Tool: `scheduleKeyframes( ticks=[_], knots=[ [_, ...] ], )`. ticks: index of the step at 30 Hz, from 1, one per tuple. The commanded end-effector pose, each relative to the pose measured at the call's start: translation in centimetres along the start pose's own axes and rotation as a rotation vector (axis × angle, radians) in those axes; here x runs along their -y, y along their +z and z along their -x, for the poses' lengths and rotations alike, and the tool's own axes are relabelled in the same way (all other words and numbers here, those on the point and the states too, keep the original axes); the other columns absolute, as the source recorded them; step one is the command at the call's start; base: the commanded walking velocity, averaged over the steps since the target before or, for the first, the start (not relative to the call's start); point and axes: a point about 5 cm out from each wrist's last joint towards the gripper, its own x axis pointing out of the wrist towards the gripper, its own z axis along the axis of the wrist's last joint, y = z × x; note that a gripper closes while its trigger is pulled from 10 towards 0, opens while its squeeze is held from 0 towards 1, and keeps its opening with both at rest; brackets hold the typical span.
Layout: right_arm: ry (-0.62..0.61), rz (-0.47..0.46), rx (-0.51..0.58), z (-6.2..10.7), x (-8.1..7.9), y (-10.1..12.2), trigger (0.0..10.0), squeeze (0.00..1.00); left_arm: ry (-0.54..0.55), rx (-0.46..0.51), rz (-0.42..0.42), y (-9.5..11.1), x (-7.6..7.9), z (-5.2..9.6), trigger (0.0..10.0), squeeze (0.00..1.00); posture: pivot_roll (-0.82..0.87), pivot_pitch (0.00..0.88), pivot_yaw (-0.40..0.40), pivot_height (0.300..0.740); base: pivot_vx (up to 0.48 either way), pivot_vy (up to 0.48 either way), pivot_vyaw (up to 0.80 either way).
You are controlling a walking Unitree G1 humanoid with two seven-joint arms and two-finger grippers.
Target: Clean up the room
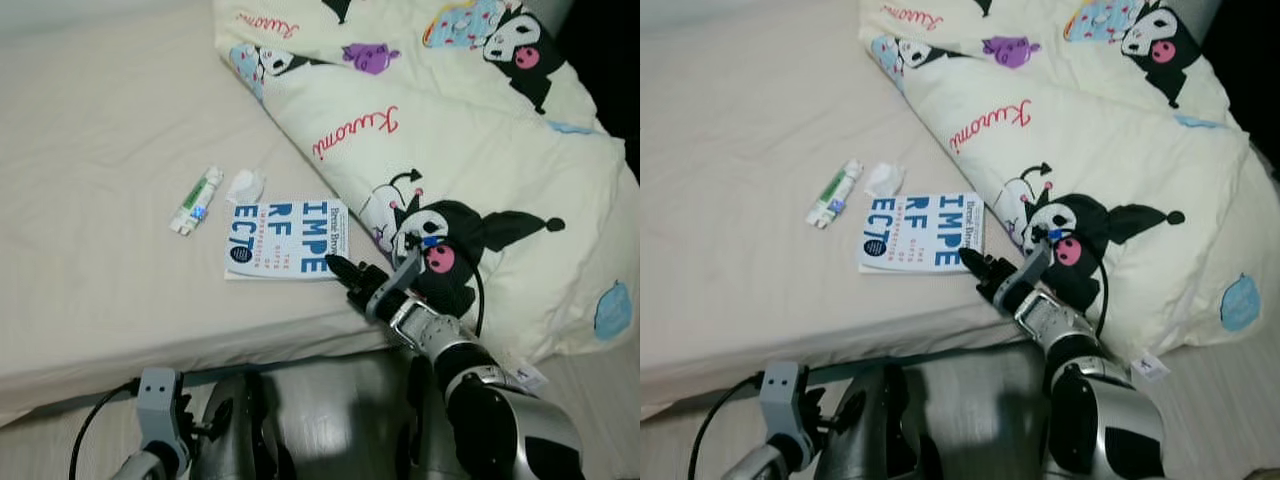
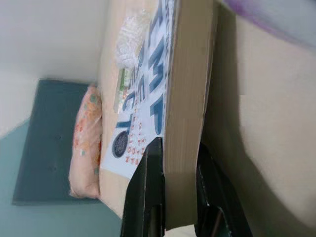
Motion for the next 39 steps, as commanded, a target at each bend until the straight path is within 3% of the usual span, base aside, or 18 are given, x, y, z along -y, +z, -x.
scheduleKeyframes(
  ticks=[1, 2, 3, 4, 11, 18, 26, 29, 39],
  knots=[
    [0.162, 0.065, -0.077, -0.3, -1.3, -0.8, 0.0, 0.00, 0.003, -0.124, 0.077, -2.9, 1.0, 0.0, 10.0, 0.00, 0.09, 0.346, 0.063, 0.526, 0.000, 0.000, 0.00],
    [0.280, 0.096, -0.114, -0.5, -2.5, -1.1, 0.0, 0.00, 0.013, -0.092, 0.105, -1.8, 1.1, -1.0, 10.0, 0.00, 0.07, 0.314, 0.050, 0.526, 0.000, 0.000, 0.00],
    [0.280, 0.096, -0.114, -0.5, -2.5, -1.1, 0.0, 0.00, 0.013, -0.092, 0.105, -1.8, 1.1, -1.0, 10.0, 0.00, 0.07, 0.314, 0.050, 0.526, 0.000, 0.000, 0.00],
    [0.374, 0.118, -0.143, -0.5, -3.6, -1.4, 0.0, 0.00, 0.024, -0.060, 0.131, -0.8, 1.1, -1.9, 10.0, 0.00, 0.06, 0.297, 0.042, 0.526, 0.000, 0.000, 0.00],
    [0.427, 0.159, -0.173, -0.6, -4.7, -2.3, 0.0, 0.00, 0.051, -0.001, 0.172, 1.3, 0.9, -3.3, 10.0, 0.00, 0.05, 0.259, 0.028, 0.526, 0.000, 0.000, 0.00],
    [0.179, 0.265, 0.030, -0.2, -3.0, -1.0, 0.0, 0.00, 0.153, 0.099, 0.254, 4.7, -0.9, -4.8, 10.0, 0.00, 0.01, 0.145, -0.011, 0.526, 0.000, 0.000, 0.00],
    [0.139, 0.268, 0.042, 0.8, -2.4, -1.1, 0.0, 0.00, 0.215, 0.162, 0.295, 7.0, -1.7, -5.4, 10.0, 0.00, 0.00, 0.107, -0.020, 0.546, 0.000, 0.000, 0.00],
    [0.131, 0.272, 0.037, 1.0, -2.2, -1.3, 0.0, 0.00, 0.233, 0.143, 0.290, 6.9, -1.9, -5.5, 10.0, 0.00, -0.01, 0.098, -0.019, 0.556, 0.000, 0.000, 0.00],
    [0.079, 0.264, 0.037, 1.8, -1.3, -2.3, 0.0, 0.00, 0.270, -0.017, 0.260, 3.1, -1.5, -4.8, 10.0, 0.00, -0.02, 0.069, -0.015, 0.596, 0.000, 0.000, 0.00]
  ],
)
